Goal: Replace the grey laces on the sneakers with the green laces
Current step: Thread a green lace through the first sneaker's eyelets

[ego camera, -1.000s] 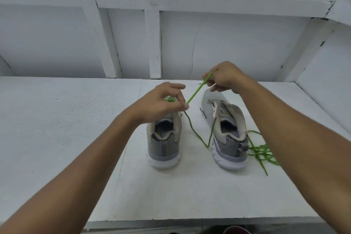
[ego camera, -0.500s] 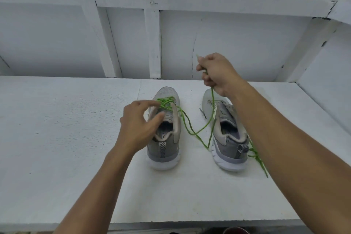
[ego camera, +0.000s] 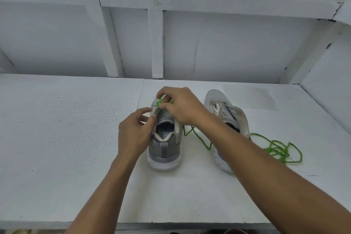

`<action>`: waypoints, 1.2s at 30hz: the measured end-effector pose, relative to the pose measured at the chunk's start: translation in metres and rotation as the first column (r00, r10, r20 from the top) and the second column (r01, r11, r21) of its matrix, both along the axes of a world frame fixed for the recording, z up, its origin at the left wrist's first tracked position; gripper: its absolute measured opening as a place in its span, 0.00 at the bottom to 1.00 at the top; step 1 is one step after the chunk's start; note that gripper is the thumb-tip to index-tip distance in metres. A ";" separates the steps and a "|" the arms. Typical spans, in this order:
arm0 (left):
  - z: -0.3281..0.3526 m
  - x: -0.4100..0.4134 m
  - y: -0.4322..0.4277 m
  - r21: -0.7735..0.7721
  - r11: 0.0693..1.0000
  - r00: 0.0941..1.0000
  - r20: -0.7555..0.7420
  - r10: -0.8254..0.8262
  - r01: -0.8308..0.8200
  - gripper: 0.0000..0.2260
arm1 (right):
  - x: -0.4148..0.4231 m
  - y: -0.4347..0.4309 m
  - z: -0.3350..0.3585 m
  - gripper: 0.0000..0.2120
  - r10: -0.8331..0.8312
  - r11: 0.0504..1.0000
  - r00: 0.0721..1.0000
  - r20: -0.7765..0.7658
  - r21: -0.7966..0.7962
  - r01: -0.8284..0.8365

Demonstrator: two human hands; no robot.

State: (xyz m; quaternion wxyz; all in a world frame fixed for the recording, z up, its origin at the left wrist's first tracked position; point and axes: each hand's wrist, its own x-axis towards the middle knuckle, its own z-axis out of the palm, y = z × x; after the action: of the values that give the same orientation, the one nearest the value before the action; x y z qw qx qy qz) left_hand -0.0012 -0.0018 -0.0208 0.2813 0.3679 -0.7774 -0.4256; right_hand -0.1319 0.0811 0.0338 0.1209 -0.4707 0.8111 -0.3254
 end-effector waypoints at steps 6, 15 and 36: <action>0.001 -0.007 0.003 0.167 0.985 0.997 -0.051 0.052 -0.043 0.09 | 0.009 -0.001 -0.016 0.03 -0.019 0.999 0.988 -0.154 0.040 0.025; 0.003 -0.004 0.006 0.326 0.944 0.986 -0.134 0.099 -0.050 0.16 | 0.019 -0.004 -0.019 0.07 -0.035 0.996 0.948 -0.316 0.073 0.061; -0.017 -0.012 -0.036 0.426 0.883 0.931 -0.363 -0.035 0.199 0.09 | 0.018 0.009 -0.024 0.26 -0.086 0.992 0.880 -0.467 0.043 0.120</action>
State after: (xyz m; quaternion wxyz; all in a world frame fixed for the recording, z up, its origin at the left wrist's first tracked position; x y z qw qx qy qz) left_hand -0.0130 -0.0375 -0.0374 0.2923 0.2949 -0.6153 -0.6700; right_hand -0.1139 0.0897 0.0103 -0.0773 -0.4864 0.8514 -0.1806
